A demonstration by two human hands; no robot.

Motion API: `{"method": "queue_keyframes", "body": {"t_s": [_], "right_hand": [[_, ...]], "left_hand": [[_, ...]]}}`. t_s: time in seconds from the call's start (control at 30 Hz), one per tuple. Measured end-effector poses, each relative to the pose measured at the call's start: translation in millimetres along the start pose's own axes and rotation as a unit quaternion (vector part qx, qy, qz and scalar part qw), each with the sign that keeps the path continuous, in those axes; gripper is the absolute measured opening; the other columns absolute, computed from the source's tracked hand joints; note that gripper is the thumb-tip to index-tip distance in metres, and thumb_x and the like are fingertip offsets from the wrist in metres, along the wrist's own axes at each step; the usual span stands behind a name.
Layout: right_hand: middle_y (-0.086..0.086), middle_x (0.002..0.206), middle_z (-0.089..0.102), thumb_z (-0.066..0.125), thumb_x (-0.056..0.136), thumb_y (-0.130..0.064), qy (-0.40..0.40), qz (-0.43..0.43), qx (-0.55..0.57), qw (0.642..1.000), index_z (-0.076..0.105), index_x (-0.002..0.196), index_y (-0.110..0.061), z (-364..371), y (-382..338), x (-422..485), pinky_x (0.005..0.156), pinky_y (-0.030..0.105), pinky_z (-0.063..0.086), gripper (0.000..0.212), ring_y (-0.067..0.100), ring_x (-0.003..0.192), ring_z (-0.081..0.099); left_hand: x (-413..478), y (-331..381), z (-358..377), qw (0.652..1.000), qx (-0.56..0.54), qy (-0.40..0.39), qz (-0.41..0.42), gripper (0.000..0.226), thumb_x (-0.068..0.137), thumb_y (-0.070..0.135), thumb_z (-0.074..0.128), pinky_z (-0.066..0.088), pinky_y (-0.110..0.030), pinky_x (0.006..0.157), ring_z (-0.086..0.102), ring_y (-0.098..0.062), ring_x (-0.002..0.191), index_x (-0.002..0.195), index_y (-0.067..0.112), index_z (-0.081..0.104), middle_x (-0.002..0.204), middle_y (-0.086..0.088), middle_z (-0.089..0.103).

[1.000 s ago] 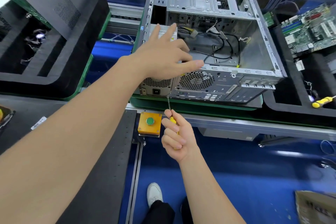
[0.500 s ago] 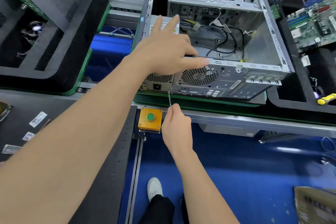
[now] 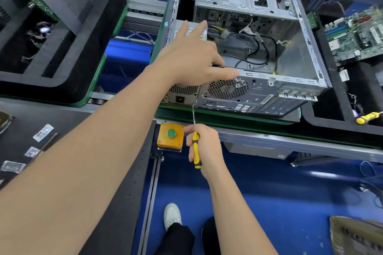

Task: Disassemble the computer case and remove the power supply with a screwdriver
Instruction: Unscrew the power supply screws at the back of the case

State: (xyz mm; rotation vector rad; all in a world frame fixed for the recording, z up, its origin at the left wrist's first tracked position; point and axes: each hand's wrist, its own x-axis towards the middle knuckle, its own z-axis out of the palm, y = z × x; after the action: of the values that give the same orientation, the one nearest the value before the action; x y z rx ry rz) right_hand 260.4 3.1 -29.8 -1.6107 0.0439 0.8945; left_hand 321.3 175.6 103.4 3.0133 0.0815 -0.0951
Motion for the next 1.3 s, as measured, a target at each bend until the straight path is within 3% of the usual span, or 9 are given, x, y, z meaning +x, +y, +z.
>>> {"method": "queue_keyframes", "body": {"t_s": [0.2,0.37,0.5,0.73,0.83,0.9,0.97,1.1,1.3], "right_hand": [[0.002,0.073,0.05,0.048,0.112,-0.036,-0.205,0.05,0.211,0.954,0.065,0.113,-0.015,-19,8,3,0.051,0.032,0.053,0.028,0.019,0.051,0.056],[0.0,0.073,0.041,0.044,0.114,-0.036,-0.314,0.133,0.458,0.821,0.061,0.118,-0.019,-7,25,4,0.03,0.019,0.03,0.024,0.008,0.034,0.025],[0.004,0.062,0.048,0.038,0.114,-0.021,-0.316,0.12,0.556,0.759,0.061,0.121,-0.007,-3,23,4,0.03,0.02,0.027,0.028,0.011,0.03,0.028],[0.003,0.062,0.039,0.043,0.113,-0.03,-0.152,0.041,0.29,0.944,0.07,0.109,-0.015,-3,16,5,0.033,0.021,0.027,0.032,0.012,0.032,0.027],[0.005,0.064,0.047,0.032,0.113,-0.027,-0.027,-0.059,-0.011,0.998,0.059,0.105,-0.017,4,12,3,0.035,0.026,0.029,0.03,0.021,0.036,0.038],[0.001,0.068,0.052,0.033,0.111,-0.023,0.084,-0.121,-0.313,0.938,0.047,0.102,-0.022,11,12,4,0.041,0.028,0.032,0.017,0.018,0.049,0.048],[-0.001,0.068,0.048,0.038,0.11,-0.018,0.159,-0.153,-0.437,0.872,0.039,0.104,-0.022,23,17,1,0.045,0.03,0.031,0.007,0.015,0.054,0.048],[0.0,0.066,0.052,0.039,0.111,-0.022,0.208,-0.186,-0.433,0.857,0.048,0.106,-0.019,27,20,-1,0.046,0.033,0.037,0.011,0.02,0.055,0.051],[0.001,0.065,0.067,0.042,0.1,-0.021,0.091,-0.038,-0.107,0.989,0.073,0.087,-0.02,8,-1,-1,0.041,0.029,0.041,0.034,0.021,0.043,0.052]], "left_hand": [[2,-1,1,1.0,-0.01,0.009,-0.002,0.086,0.079,0.095,0.013,-0.005,-0.058,0.123,0.005,-0.025,0.157,0.093,0.039,0.076,0.126,0.013,0.064],[2,-2,1,1.0,-0.016,0.01,-0.007,0.084,0.078,0.096,0.015,-0.006,-0.056,0.124,0.006,-0.024,0.157,0.086,0.038,0.075,0.122,0.013,0.066],[2,-1,1,1.0,-0.016,0.012,-0.008,0.085,0.077,0.097,0.015,-0.006,-0.055,0.124,0.006,-0.023,0.157,0.088,0.039,0.076,0.121,0.013,0.066],[2,1,2,1.0,-0.01,0.007,-0.009,0.086,0.078,0.097,0.013,-0.008,-0.056,0.123,0.003,-0.024,0.157,0.087,0.038,0.075,0.121,0.013,0.066],[2,1,2,1.0,-0.011,0.004,-0.012,0.086,0.078,0.096,0.013,-0.008,-0.056,0.123,0.002,-0.023,0.157,0.084,0.036,0.074,0.121,0.012,0.066],[2,1,3,1.0,-0.002,0.006,-0.012,0.087,0.079,0.095,0.012,-0.007,-0.057,0.123,0.003,-0.024,0.157,0.084,0.034,0.073,0.12,0.011,0.066],[2,1,3,1.0,0.003,0.01,-0.009,0.087,0.08,0.094,0.012,-0.006,-0.057,0.123,0.004,-0.025,0.157,0.078,0.029,0.071,0.113,0.009,0.068],[2,0,3,1.0,0.003,0.006,-0.012,0.088,0.08,0.094,0.012,-0.007,-0.056,0.124,0.004,-0.024,0.157,0.081,0.029,0.072,0.111,0.008,0.068],[2,1,1,1.0,-0.01,0.01,-0.012,0.086,0.078,0.097,0.013,-0.008,-0.054,0.124,0.004,-0.023,0.157,0.084,0.036,0.074,0.118,0.011,0.067]]}}
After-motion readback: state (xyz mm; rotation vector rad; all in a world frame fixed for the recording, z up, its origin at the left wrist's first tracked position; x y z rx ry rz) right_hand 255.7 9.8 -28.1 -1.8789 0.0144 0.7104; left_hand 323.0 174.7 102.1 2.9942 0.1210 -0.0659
